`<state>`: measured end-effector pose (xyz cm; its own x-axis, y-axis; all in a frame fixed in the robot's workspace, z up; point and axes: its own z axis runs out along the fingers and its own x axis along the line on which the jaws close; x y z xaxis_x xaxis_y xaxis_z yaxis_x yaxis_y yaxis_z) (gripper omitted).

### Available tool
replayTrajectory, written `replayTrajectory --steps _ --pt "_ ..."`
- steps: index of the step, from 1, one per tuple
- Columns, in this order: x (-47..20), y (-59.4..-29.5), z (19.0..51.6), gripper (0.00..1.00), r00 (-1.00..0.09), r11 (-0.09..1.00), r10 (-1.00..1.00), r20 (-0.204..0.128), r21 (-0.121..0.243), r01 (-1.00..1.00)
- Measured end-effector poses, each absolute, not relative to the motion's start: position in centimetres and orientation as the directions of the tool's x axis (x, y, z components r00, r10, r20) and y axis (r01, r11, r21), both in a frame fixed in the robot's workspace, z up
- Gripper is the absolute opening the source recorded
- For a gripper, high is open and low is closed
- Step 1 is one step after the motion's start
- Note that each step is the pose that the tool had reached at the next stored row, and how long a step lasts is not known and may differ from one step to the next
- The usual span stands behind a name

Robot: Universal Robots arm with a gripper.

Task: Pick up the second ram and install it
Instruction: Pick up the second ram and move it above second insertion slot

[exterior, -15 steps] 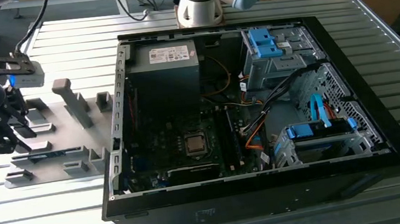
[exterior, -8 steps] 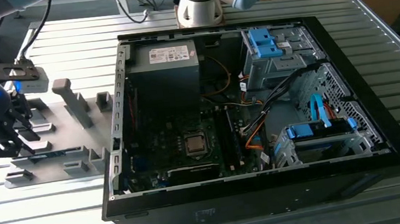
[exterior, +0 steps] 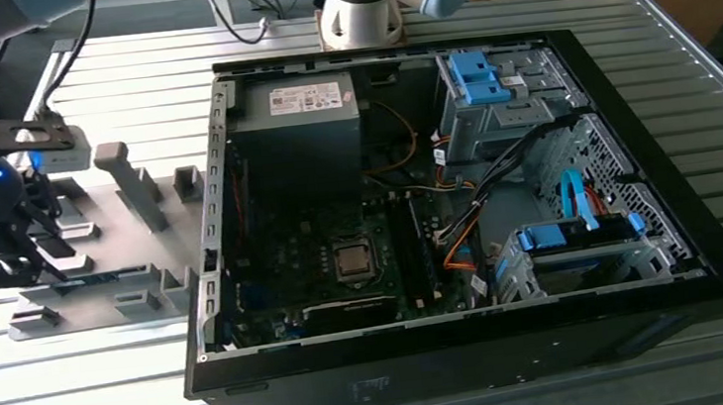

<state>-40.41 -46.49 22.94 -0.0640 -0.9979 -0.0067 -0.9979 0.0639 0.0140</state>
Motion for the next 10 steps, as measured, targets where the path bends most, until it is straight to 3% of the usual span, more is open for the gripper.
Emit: replayTrajectory --steps 10 --pt "-40.40 -46.39 21.79 0.38 -0.064 0.064 -0.998 -0.007 0.014 -0.998"
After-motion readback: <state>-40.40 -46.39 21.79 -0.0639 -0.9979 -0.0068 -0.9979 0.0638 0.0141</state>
